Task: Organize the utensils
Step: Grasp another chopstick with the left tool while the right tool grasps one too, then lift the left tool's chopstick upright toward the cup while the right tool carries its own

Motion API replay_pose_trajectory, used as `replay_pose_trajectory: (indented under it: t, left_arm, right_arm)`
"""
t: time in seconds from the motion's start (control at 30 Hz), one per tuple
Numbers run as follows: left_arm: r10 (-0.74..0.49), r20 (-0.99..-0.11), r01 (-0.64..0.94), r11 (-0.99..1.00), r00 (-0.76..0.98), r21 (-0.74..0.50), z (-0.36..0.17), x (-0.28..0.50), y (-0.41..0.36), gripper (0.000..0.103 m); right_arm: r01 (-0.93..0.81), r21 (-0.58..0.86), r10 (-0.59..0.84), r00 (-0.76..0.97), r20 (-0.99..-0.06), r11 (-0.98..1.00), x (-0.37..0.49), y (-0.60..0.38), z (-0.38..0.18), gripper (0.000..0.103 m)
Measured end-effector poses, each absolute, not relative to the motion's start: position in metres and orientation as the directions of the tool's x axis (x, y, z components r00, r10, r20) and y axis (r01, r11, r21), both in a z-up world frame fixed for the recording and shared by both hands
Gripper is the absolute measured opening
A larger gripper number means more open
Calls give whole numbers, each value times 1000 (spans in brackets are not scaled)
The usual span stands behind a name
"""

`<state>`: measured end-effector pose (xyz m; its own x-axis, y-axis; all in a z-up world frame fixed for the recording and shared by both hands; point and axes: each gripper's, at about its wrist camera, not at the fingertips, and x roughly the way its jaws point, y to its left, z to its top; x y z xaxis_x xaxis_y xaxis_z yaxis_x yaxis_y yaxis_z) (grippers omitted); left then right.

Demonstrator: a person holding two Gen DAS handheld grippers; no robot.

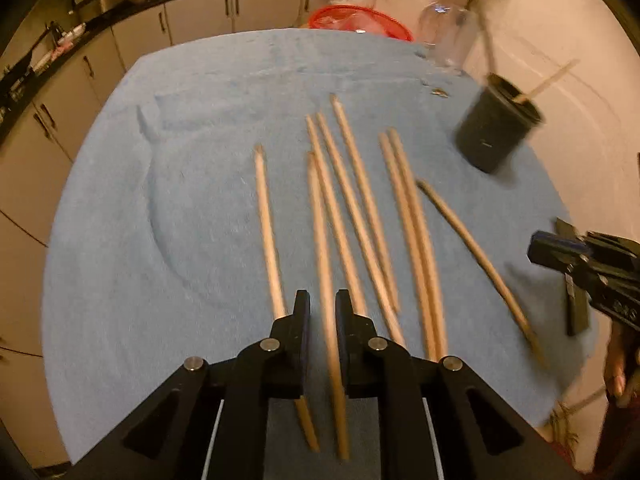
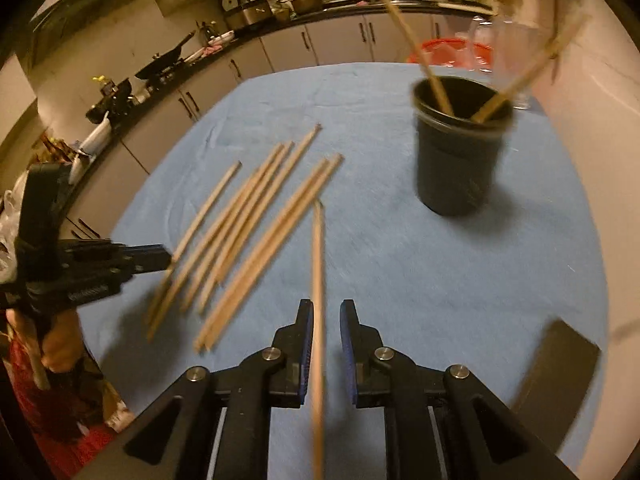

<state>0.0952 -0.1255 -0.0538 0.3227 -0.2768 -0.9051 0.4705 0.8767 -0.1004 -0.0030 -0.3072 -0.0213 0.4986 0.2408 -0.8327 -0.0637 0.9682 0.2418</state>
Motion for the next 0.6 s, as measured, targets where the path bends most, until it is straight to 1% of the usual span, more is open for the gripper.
replay_pose_trajectory:
  t: [0.07,0.13,0.17,0.3,0.37,0.4,0.5,0.6]
  left_arm:
    - [-291,-908,494,862,303,-112,-57,108,-131,12]
    - [-262,-911,483,872,318,-82,-60,121,-136,13]
    - [-260,-912,491,868,318,-76,-61,123,-141,16]
    - [-235,-924,503,862,302,-55,-71,139,-150,20]
    - [-228,-923,503,863,310,-44,-72,142,-151,28]
    - [-221,-922,505,863,317,-34,-73,144,-152,29]
    - [-221,-921,507,861,320,-31,-78,156,-156,38]
    - [-208,-926,502,865,316,-24,-80,157,-158,38]
  right_arm:
    - [-63,234,235,480,-846,970,16,-300,-28,16]
    - [-55,219,219,464,-858,974,30,-293,-41,16]
    - [-50,217,216,455,-864,975,33,-293,-44,16]
    - [-26,217,206,429,-880,976,57,-291,-60,16]
    - [-35,209,204,420,-884,977,62,-286,-62,16]
    - [-39,203,200,417,-887,978,64,-284,-64,16]
    - [-50,175,181,402,-898,983,75,-275,-68,16]
    - [-55,156,165,391,-906,986,82,-271,-74,16]
